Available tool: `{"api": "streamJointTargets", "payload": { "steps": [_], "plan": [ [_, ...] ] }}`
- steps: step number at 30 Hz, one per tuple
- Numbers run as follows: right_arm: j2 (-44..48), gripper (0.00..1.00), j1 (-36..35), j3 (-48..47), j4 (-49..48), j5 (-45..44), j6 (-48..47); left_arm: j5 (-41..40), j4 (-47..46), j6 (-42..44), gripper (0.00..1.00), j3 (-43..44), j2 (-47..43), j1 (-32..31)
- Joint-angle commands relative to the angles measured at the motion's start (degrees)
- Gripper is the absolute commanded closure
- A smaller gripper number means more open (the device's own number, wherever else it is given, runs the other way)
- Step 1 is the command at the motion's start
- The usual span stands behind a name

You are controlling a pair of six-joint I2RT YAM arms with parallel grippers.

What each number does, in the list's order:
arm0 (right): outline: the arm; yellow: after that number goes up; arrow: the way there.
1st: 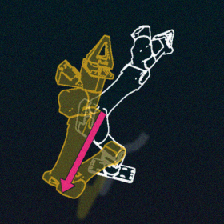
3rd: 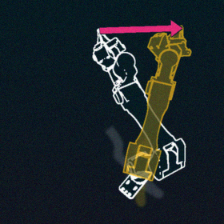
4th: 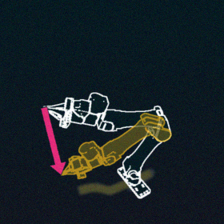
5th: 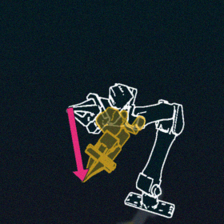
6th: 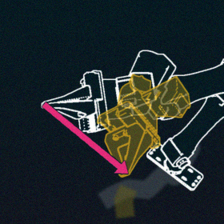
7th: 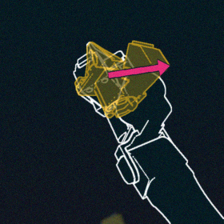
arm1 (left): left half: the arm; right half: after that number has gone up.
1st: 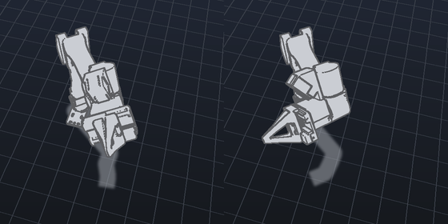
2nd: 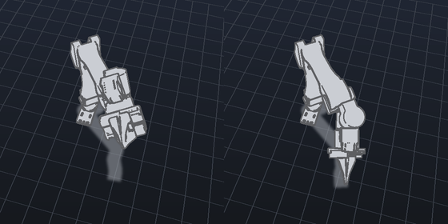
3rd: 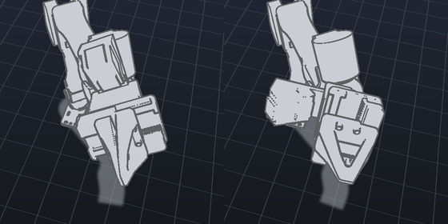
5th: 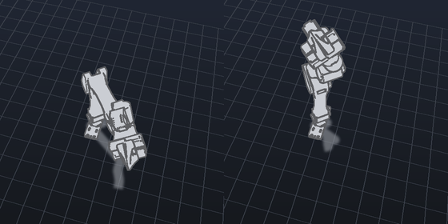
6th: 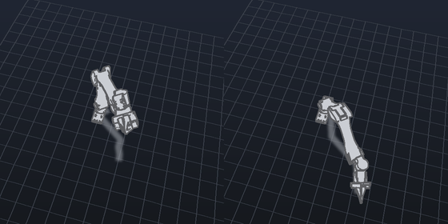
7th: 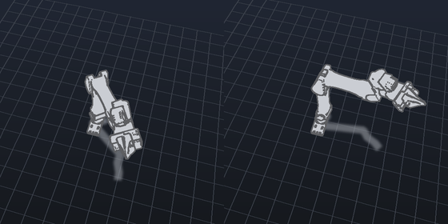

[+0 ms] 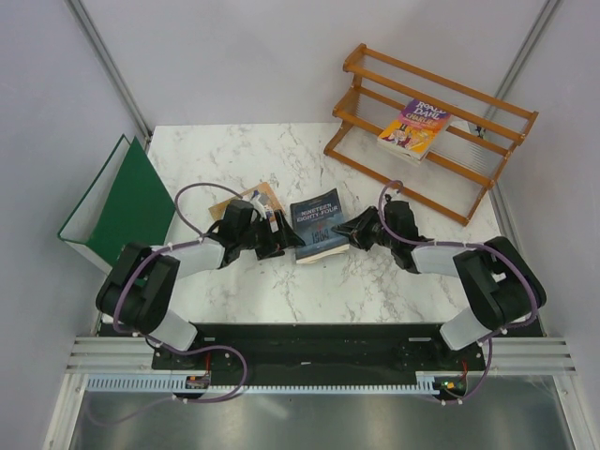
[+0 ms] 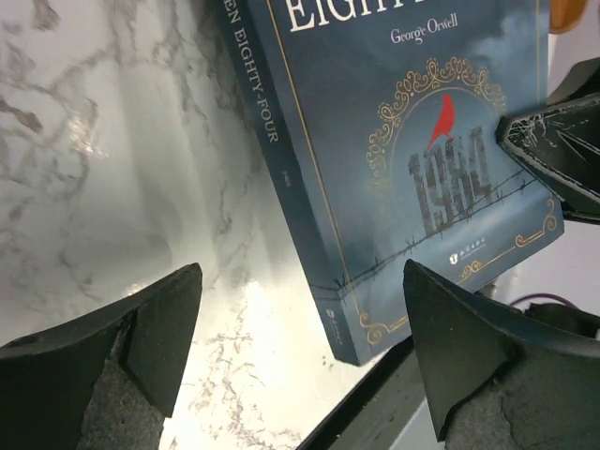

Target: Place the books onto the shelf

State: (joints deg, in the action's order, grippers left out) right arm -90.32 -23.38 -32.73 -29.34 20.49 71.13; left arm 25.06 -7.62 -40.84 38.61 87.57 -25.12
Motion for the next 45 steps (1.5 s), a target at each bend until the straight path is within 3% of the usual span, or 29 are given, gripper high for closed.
{"api": "streamJointTargets", "payload": {
  "steps": [1,6,8,9,12,13,15,17,21,24,29,32,45],
  "plan": [
    [5.9,0.94,0.3,1.1,-10.2,6.0,4.8,6.6,-20.7,-11.1,0.06,-4.5,0.5,0.0],
    [11.6,0.94,0.3,5.4,-9.4,5.8,6.6,10.9,-43.1,-18.8,0.09,-8.6,7.8,-0.1],
    [13.0,0.94,0.3,5.8,-7.6,5.7,5.6,12.4,-50.6,-24.0,0.16,-10.2,10.8,-0.2],
    [14.4,0.94,0.1,6.3,-5.3,5.6,5.2,12.6,-58.8,-25.9,0.19,-10.7,13.6,-0.4],
    [16.7,0.91,0.1,7.0,-1.3,5.1,3.3,14.0,-70.6,-33.1,0.56,-11.1,19.2,-0.9],
    [17.0,0.89,0.1,6.8,0.5,4.7,2.6,14.6,-72.8,-33.9,0.81,-10.8,20.2,-1.0],
    [18.0,0.82,0.1,7.1,3.7,4.6,0.7,15.5,-75.2,-35.5,0.98,-10.7,21.5,-1.4],
    [18.8,0.73,0.1,7.2,5.9,3.9,-0.6,15.2,-76.0,-35.5,0.98,-11.4,20.9,-1.5],
    [22.1,0.41,0.1,7.0,14.0,1.2,-4.7,15.9,-71.6,-32.9,0.98,-11.9,16.6,-1.5],
    [24.6,0.30,0.5,8.1,16.0,0.3,-5.5,16.9,-63.5,-29.1,0.98,-10.8,11.4,-1.6],
    [30.6,0.21,1.6,11.6,15.5,0.2,-4.6,17.5,-48.7,-21.9,0.98,-7.9,4.0,-1.6],
    [33.7,0.17,1.7,13.3,15.5,-0.5,-4.3,18.3,-48.1,-21.5,0.98,-7.1,3.0,-1.7],
    [39.9,0.14,1.7,21.3,11.5,1.6,-0.6,19.4,-51.3,-26.0,0.98,-2.2,1.9,-3.4]
  ]
}}
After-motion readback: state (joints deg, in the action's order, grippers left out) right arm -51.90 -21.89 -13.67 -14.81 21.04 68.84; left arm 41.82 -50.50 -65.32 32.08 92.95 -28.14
